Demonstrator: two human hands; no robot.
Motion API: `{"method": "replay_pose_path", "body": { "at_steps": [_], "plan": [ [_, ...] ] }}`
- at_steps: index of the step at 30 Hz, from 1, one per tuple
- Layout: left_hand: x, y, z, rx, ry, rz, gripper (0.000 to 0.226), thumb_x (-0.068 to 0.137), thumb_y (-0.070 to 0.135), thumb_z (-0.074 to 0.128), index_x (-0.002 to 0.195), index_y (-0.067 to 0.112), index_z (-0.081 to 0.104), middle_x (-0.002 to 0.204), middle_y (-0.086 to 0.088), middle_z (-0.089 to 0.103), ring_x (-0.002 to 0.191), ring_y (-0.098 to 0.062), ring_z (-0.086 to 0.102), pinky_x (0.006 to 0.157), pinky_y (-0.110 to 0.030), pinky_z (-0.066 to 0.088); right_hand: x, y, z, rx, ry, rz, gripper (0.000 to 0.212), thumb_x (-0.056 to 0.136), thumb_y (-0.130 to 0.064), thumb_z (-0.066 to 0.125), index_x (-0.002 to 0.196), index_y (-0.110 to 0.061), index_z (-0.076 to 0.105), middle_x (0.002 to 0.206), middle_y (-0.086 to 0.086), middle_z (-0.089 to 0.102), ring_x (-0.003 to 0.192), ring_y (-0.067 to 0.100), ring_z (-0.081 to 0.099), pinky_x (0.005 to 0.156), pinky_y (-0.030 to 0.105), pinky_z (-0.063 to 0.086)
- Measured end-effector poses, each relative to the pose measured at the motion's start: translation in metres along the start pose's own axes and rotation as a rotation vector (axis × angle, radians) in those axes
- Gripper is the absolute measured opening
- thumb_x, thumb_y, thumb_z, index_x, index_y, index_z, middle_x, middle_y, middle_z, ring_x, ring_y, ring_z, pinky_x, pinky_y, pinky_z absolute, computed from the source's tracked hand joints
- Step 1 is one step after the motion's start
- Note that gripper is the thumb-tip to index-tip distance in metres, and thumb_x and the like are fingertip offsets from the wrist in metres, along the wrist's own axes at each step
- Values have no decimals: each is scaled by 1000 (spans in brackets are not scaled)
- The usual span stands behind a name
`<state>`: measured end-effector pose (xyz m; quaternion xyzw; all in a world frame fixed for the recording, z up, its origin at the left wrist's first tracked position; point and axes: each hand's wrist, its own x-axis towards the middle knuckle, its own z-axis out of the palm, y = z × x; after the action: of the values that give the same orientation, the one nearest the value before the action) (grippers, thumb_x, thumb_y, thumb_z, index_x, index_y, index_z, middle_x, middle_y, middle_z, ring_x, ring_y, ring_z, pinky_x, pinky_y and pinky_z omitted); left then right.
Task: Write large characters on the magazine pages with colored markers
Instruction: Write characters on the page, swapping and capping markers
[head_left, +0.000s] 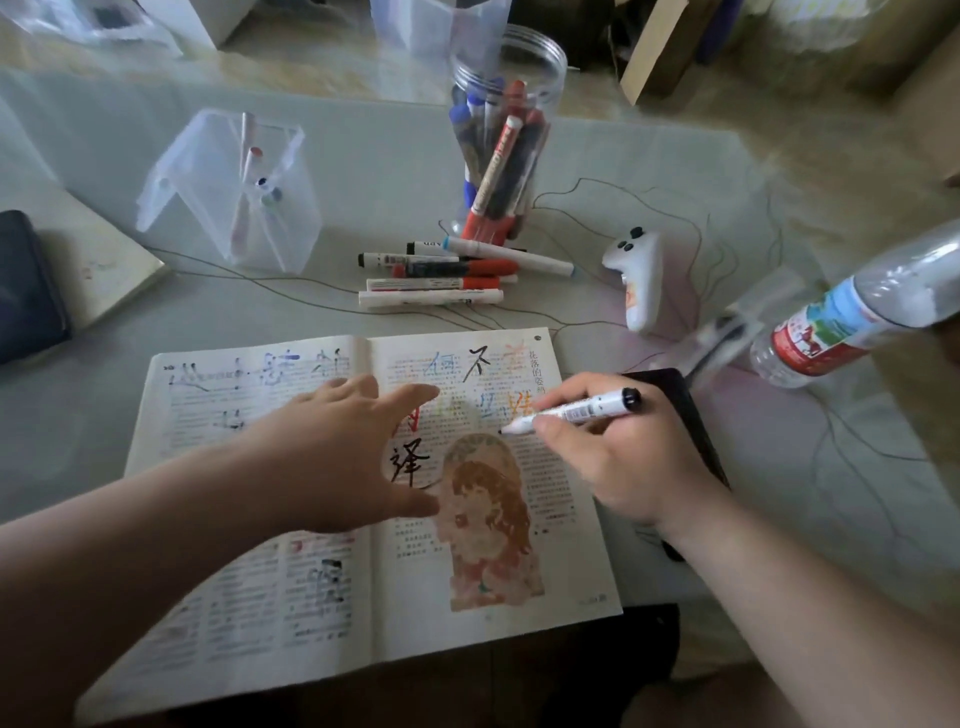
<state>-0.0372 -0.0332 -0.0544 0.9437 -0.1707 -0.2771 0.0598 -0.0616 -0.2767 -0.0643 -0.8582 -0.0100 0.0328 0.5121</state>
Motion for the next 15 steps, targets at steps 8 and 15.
{"method": "replay_pose_path", "body": {
  "at_steps": [8, 15],
  "plan": [
    [12, -15, 8, -37, -34, -5, 121, 50, 90, 69, 145, 66, -3, 107, 14, 30, 107, -8, 34, 79, -29, 42, 7, 11, 9, -26, 2, 27, 14, 85, -12, 77, 73, -13, 70, 65, 0, 69, 57, 11, 59, 55, 21, 44],
    [15, -21, 11, -59, -24, -8, 122, 49, 90, 70, 144, 67, -3, 106, 14, 31, 108, -9, 36, 83, -31, 47, 9, 11, 12, -76, -3, 57, 15, 78, -24, 74, 67, -17, 67, 60, -8, 65, 56, 4, 55, 54, 21, 42]
  ]
}}
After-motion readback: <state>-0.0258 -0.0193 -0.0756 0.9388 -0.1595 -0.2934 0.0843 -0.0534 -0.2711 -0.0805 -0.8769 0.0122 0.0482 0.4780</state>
